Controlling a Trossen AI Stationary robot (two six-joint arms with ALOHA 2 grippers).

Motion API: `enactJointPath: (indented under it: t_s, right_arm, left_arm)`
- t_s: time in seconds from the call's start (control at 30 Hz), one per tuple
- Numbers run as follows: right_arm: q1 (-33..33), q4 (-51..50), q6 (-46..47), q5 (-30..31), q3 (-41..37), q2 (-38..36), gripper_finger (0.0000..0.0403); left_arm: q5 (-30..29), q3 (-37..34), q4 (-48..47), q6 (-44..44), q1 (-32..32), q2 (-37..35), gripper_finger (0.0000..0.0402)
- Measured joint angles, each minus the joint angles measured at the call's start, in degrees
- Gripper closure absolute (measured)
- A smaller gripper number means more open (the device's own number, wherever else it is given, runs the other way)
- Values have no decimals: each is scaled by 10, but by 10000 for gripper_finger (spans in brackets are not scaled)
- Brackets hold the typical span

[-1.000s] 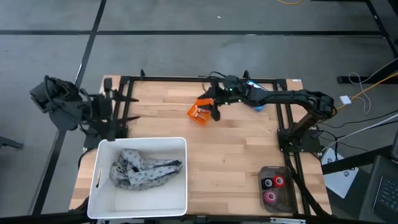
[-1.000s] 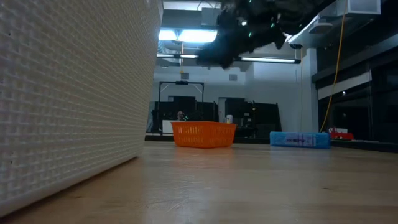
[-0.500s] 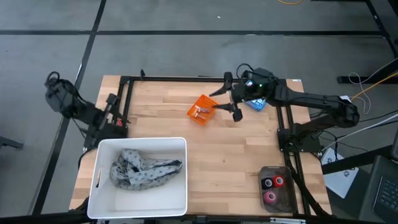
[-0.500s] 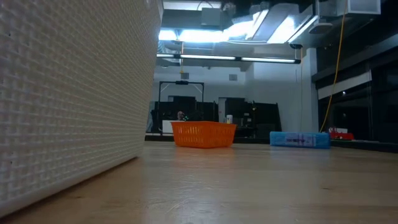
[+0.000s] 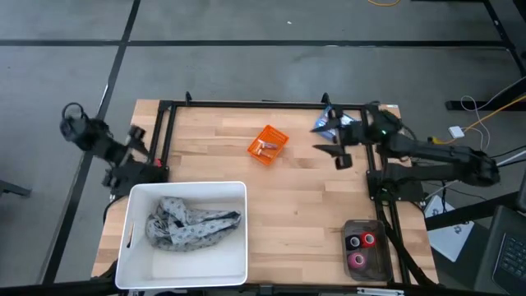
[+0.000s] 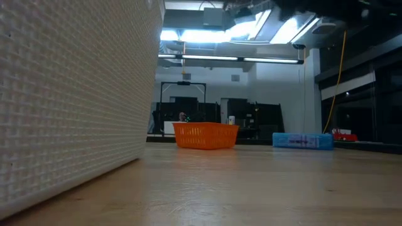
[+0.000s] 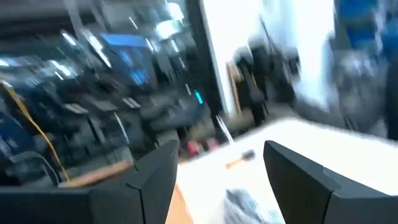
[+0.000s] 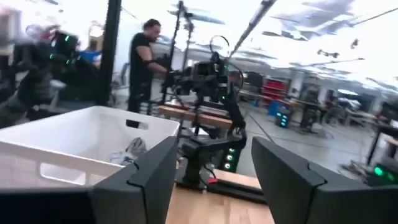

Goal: Pick & place medical supplies in basket/bin
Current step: Return to Home Position

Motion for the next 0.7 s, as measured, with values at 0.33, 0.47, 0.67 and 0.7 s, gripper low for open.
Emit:
enactJointPath:
  t_s: [0.33,0.47,0.67,0.7]
  right_arm:
    - [61,-76,33,206,-91,-155,194]
    - [95,-128,19,313,-98,-174,194]
    - [119,-125,-14,266,-132,-235,194]
    - [120,-124,-14,265,-145,-256,194]
  left_arm:
    - [-81,-84,81,-1,-1,19,169]
    - [-86,-113,118,-5,0,11,167]
    - [-104,-136,133,4,0,-1,169]
    - [-104,-135,138,4,0,-2,169]
